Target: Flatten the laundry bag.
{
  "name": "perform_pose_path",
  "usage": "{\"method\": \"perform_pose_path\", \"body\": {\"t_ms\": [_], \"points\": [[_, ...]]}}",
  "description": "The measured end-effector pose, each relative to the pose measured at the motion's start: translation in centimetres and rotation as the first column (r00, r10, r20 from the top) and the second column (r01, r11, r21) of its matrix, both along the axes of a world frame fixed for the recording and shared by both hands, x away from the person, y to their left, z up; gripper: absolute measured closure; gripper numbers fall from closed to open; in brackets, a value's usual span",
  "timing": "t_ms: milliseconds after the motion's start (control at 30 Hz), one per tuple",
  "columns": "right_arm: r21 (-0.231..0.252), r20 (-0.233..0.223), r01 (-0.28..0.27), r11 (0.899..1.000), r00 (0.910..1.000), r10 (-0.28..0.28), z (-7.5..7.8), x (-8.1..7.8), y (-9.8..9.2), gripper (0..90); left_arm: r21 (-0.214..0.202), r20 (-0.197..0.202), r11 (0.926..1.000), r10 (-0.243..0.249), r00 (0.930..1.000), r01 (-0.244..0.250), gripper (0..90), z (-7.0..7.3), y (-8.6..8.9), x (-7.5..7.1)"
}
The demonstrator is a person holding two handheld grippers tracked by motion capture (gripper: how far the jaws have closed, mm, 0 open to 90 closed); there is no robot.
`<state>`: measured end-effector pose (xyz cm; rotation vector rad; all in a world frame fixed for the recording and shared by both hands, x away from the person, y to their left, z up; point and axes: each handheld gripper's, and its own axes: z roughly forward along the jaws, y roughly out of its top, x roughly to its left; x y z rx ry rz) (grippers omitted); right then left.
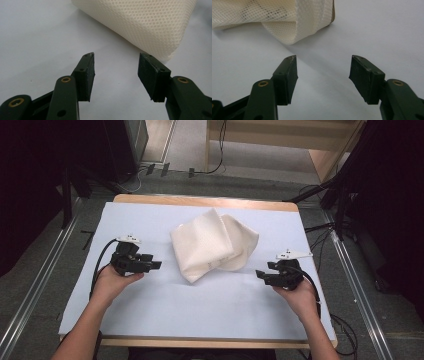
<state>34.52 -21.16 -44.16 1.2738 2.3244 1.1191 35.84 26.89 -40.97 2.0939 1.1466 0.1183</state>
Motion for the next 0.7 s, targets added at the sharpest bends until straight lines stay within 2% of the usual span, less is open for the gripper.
{"method": "perform_pose_path", "body": {"t_ms": [267, 367, 567, 700], "points": [[0.014, 0.014, 0.007, 1.000, 0.9999, -0.007, 0.7, -0.2, 0.1, 45.4, -0.016, -0.021, 0.9997, 0.016, 0.9997, -0.017, 47.7, 0.3, -0.1, 0.0], [0.016, 0.012, 0.006, 1.000, 0.9999, -0.006, 1.0, -0.3, 0.2, 49.6, -0.025, -0.031, 0.9996, 0.015, 0.9994, -0.016, 47.8, 0.4, 0.0, 0.0], [0.064, 0.005, -0.007, 0.998, 1.0000, 0.006, 2.1, -0.4, 0.9, 60.0, -0.018, -0.036, 0.9998, 0.002, 0.9994, -0.003, 47.1, 0.4, -0.2, 0.0], [0.087, 0.010, -0.027, 0.996, 0.9996, 0.026, 3.1, -0.6, 1.9, 67.7, -0.012, -0.031, 0.9999, -0.001, 0.9995, 0.001, 46.3, 0.4, -0.4, 0.0]]}}
